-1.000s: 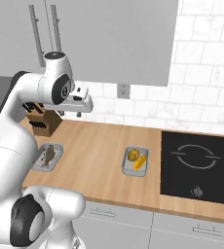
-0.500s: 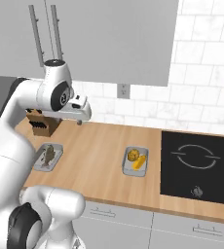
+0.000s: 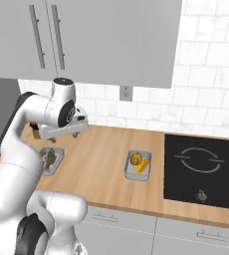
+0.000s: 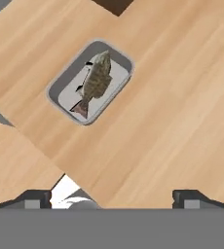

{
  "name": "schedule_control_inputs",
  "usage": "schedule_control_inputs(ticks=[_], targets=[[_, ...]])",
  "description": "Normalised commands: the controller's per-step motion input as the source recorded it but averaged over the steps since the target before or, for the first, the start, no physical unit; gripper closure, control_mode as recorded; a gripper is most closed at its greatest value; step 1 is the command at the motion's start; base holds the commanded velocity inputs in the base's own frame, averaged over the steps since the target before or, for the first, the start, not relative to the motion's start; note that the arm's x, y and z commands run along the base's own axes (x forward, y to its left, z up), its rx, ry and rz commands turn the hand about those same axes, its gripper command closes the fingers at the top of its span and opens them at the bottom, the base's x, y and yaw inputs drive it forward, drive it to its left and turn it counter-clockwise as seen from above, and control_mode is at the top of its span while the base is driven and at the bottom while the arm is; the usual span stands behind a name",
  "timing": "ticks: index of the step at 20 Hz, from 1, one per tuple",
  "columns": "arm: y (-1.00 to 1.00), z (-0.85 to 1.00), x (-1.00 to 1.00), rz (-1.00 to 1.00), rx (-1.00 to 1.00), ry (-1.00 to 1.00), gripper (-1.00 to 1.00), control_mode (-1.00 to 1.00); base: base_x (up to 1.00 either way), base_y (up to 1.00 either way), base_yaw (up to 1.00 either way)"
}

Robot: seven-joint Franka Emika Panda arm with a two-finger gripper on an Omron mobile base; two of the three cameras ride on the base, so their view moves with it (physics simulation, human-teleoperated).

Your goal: Take the meat container that has the fish and place it on the second highest rack of the freezer. Then take the vegetable container that has the squash and corn and place it on the highest rack of the freezer.

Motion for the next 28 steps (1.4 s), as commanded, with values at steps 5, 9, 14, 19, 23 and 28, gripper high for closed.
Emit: schedule_control_inputs(ticks=[5,9,14,19,23,28], targets=[[0.96,-0.49,0.13,0.49,-0.3,0.02,-1.0,-1.0,0.0,0.0,0.0],[0.15,-0.33,-0.06,0.12,-0.03,-0.02,-1.0,-1.0,0.0,0.0,0.0],[-0.2,-0.03,0.01,-0.15,-0.01,0.0,-1.0,-1.0,0.0,0.0,0.0],[0.58,-0.38,-0.07,0.19,0.0,0.0,-1.0,-1.0,0.0,0.0,0.0],[0.75,-0.64,-0.03,0.27,0.0,0.0,-1.0,-1.0,0.0,0.0,0.0],[0.34,-0.69,0.17,0.16,-0.06,0.0,-1.0,-1.0,0.0,0.0,0.0]])
